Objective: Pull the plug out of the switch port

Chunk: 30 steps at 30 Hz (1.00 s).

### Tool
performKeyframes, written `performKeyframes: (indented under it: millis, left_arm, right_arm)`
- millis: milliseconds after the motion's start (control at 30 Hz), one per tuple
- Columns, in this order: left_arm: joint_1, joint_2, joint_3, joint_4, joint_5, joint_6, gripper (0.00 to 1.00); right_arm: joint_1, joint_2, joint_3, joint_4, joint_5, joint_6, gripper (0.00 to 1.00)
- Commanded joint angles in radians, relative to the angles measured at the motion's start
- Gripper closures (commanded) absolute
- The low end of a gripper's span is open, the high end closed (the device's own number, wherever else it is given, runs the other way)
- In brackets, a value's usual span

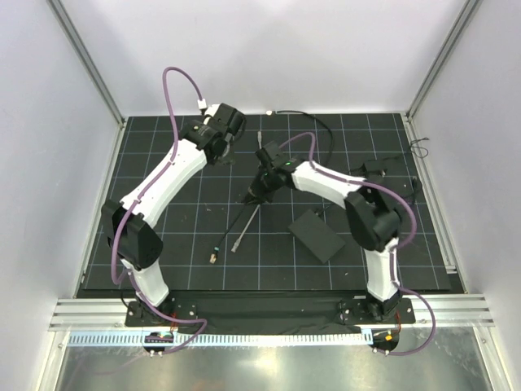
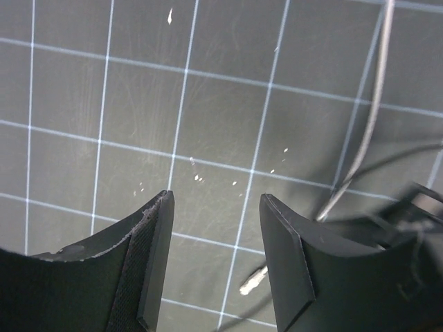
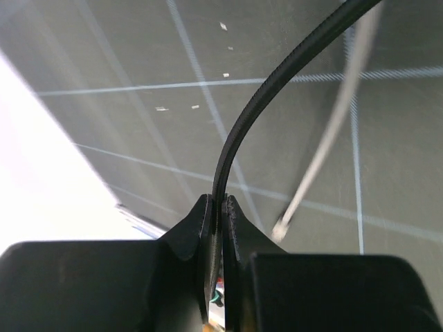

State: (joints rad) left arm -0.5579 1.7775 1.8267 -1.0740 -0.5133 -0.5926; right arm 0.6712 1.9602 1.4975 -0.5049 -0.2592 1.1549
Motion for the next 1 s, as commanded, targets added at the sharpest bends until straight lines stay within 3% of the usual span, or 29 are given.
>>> performKeyframes:
  millis: [0, 300, 333, 567, 767, 967]
  left_arm:
    - [0.009, -0.059, -0.030, 0.014, -0.031, 0.002, 0.43]
    - [0.009, -0.049, -0.023, 0.039, 0.041, -0.004, 0.43]
    - [0.009, -0.041, -0.017, 0.028, 0.042, -0.007, 0.42]
    - [0.009, -0.040, -0.026, 0.058, 0.100, -0.003, 0.42]
    - [-0.003, -0.026, -0.058, 0.138, 0.322, 0.028, 0.48]
    - [-0.107, 0.126, 0.021, 0.169, 0.616, 0.097, 0.46]
  right_arm:
    - [0.045, 0.057, 0.089, 0.063, -0.061, -0.066, 0.99]
    - [0.059, 0.150, 0.095, 0.108, 0.002, -0.069, 0.77]
    - [0.059, 0.151, 0.111, 0.089, 0.008, -0.069, 0.65]
    - [-0.001, 0.011, 0.090, -0.084, 0.098, -0.179, 0.48]
    - [-0.137, -0.237, -0.072, -0.150, 0.196, -0.290, 0.50]
    - [-0.289, -0.444, -0.353, -0.055, 0.184, -0.334, 0.57]
